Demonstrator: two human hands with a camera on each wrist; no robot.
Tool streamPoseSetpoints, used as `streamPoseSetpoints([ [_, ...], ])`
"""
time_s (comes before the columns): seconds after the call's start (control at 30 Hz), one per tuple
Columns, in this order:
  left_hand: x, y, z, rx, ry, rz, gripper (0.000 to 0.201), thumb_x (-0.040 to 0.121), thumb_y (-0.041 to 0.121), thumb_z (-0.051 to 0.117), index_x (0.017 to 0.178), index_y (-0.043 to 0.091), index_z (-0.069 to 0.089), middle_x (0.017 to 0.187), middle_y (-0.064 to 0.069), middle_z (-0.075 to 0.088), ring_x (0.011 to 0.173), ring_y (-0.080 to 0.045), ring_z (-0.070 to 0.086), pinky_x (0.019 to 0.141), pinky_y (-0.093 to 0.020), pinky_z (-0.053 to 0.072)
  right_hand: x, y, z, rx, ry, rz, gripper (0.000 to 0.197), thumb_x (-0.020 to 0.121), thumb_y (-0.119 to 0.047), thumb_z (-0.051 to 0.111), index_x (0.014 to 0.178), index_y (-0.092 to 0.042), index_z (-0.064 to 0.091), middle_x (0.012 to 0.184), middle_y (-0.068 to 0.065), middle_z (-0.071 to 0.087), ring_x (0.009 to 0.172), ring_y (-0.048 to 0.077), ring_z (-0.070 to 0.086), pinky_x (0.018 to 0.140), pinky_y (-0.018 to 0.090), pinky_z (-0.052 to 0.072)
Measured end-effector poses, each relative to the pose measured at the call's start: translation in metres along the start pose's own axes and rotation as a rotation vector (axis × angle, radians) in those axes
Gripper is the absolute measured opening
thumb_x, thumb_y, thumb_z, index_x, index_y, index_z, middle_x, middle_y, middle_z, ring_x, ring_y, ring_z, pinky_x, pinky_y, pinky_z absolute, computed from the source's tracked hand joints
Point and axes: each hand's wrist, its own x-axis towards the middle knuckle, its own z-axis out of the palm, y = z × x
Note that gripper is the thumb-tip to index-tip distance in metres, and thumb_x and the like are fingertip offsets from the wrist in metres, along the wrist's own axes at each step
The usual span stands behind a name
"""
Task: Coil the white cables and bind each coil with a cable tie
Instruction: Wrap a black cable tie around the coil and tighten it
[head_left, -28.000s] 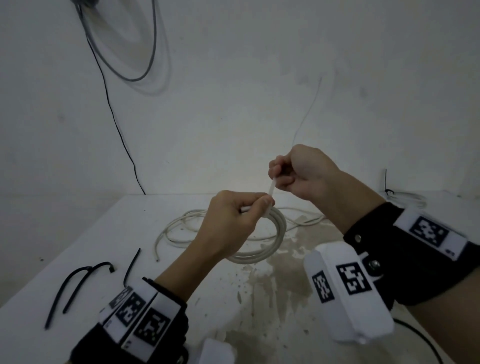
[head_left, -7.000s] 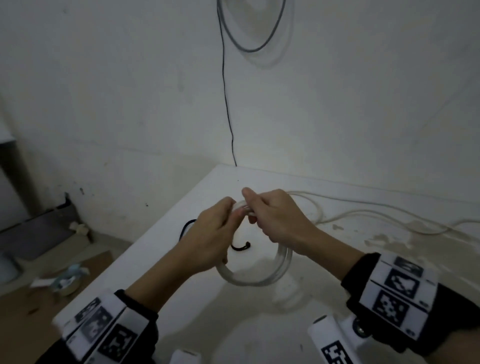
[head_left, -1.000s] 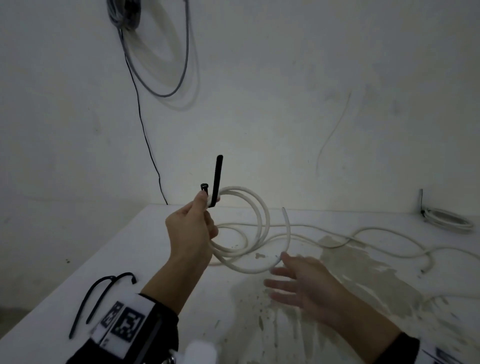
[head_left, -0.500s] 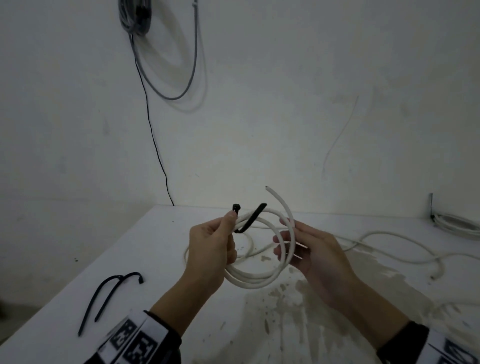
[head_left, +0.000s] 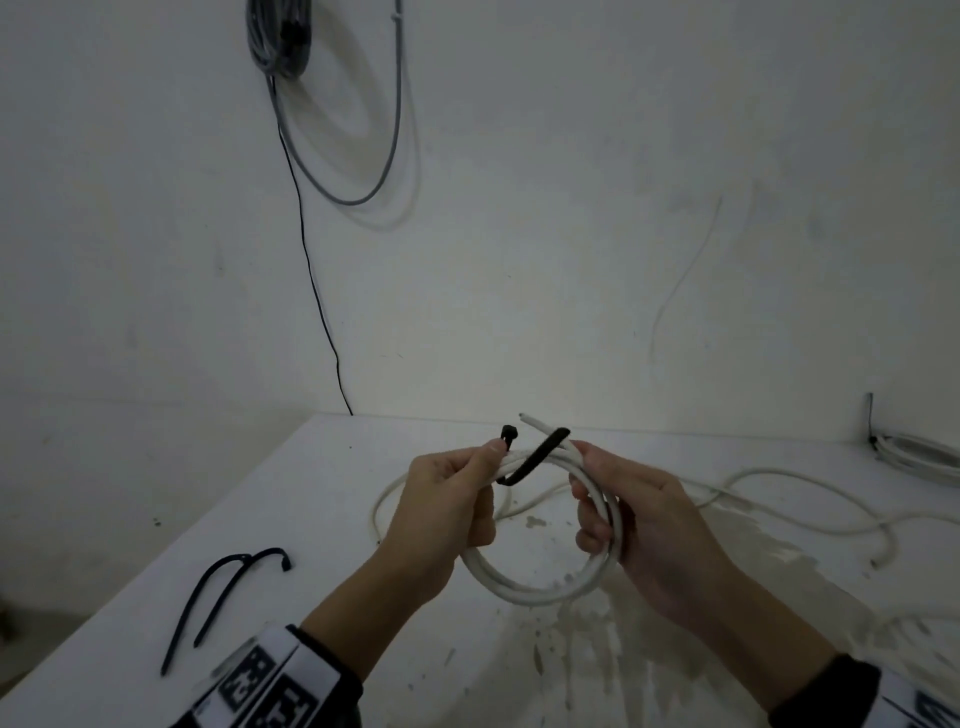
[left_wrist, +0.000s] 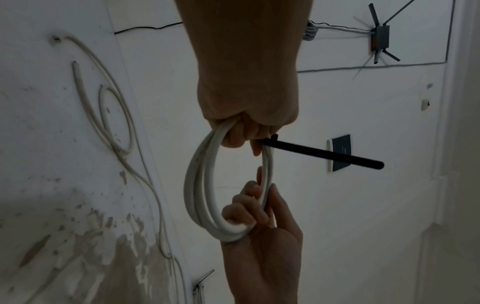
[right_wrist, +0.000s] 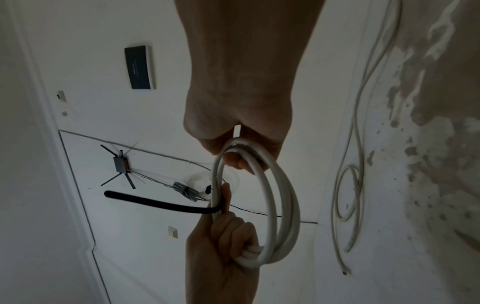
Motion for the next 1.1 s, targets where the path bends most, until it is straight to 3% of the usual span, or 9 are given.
streamPoseSetpoints([
  [0.17, -0.002, 0.005, 0.001, 0.041, -0.026, -0.096, 0.035, 0.095, 0.022, 0.049, 0.082, -0.004, 0.068, 0.045, 0.004, 0.023, 0.040, -0.010, 0.018, 0.040, -0.020, 0.023, -0.004, -0.003, -0.002, -0.010, -0.076, -0.031, 0.033, 0.073, -0.014, 0.056, 0.102, -0.003, 0.069, 0.070, 0.008, 0.055, 0.039, 0.012, 0.033, 0.040, 0.022, 0.033],
  [0.37, -0.005, 0.008, 0.008, 0.079, -0.056, -0.103, 0.033, 0.095, 0.018, 0.050, 0.076, -0.001, 0.068, 0.040, 0.004, 0.026, 0.037, -0.009, 0.019, 0.039, -0.019, 0.022, -0.005, -0.006, 0.001, -0.297, -0.137, -0.101, 0.028, 0.092, -0.006, 0.050, 0.104, -0.016, 0.073, 0.065, 0.008, 0.049, 0.035, 0.013, 0.031, 0.037, 0.021, 0.031],
  [0.53, -0.008, 0.004, 0.012, 0.084, -0.061, -0.079, 0.036, 0.093, 0.017, 0.050, 0.065, 0.008, 0.070, 0.039, 0.003, 0.028, 0.037, -0.009, 0.020, 0.038, -0.019, 0.022, -0.006, -0.007, 0.004, -0.398, -0.141, -0.131, 0.033, 0.093, -0.007, 0.050, 0.100, -0.028, 0.075, 0.055, 0.004, 0.048, 0.035, 0.012, 0.031, 0.036, 0.020, 0.031],
  [0.7, -0.007, 0.004, 0.011, 0.096, -0.081, -0.064, 0.033, 0.093, 0.017, 0.050, 0.073, 0.000, 0.070, 0.041, 0.004, 0.027, 0.037, -0.008, 0.020, 0.038, -0.019, 0.022, -0.004, -0.007, 0.008, -0.484, -0.151, -0.169, 0.037, 0.094, -0.006, 0.048, 0.101, -0.034, 0.072, 0.053, 0.000, 0.050, 0.037, 0.008, 0.032, 0.037, 0.019, 0.030],
  [0.8, -0.005, 0.004, 0.009, 0.024, -0.082, -0.120, 0.046, 0.095, 0.008, 0.044, 0.059, 0.014, 0.071, 0.041, 0.005, 0.025, 0.036, -0.007, 0.018, 0.038, -0.019, 0.019, -0.003, -0.006, 0.007, -0.520, -0.155, -0.231, 0.037, 0.094, -0.006, 0.050, 0.101, -0.035, 0.072, 0.053, 0.001, 0.051, 0.039, 0.011, 0.030, 0.038, 0.020, 0.027],
  [0.87, -0.004, 0.005, 0.007, -0.039, -0.096, -0.176, 0.042, 0.095, 0.006, 0.039, 0.065, 0.008, 0.068, 0.041, 0.006, 0.023, 0.036, -0.006, 0.017, 0.038, -0.019, 0.018, -0.001, -0.005, 0.005, -0.523, -0.159, -0.244, 0.038, 0.093, -0.005, 0.051, 0.100, -0.036, 0.072, 0.051, -0.001, 0.049, 0.039, 0.012, 0.028, 0.038, 0.020, 0.024],
  [0.93, -0.003, 0.007, 0.006, -0.093, -0.119, -0.219, 0.037, 0.096, 0.009, 0.036, 0.069, 0.006, 0.061, 0.041, 0.007, 0.022, 0.035, -0.005, 0.016, 0.038, -0.019, 0.018, 0.001, -0.004, 0.004, -0.518, -0.162, -0.255, 0.041, 0.092, -0.004, 0.052, 0.099, -0.041, 0.071, 0.049, -0.001, 0.046, 0.039, 0.011, 0.027, 0.039, 0.020, 0.023],
  [1.1, -0.003, 0.009, 0.006, -0.172, -0.119, -0.267, 0.054, 0.099, 0.028, 0.037, 0.050, 0.017, 0.058, 0.039, 0.008, 0.020, 0.034, -0.005, 0.014, 0.042, -0.022, 0.014, 0.000, -0.003, 0.005, -0.520, -0.155, -0.320, 0.042, 0.090, 0.001, 0.054, 0.095, -0.036, 0.073, 0.045, -0.004, 0.036, 0.039, 0.004, 0.027, 0.039, 0.013, 0.026],
])
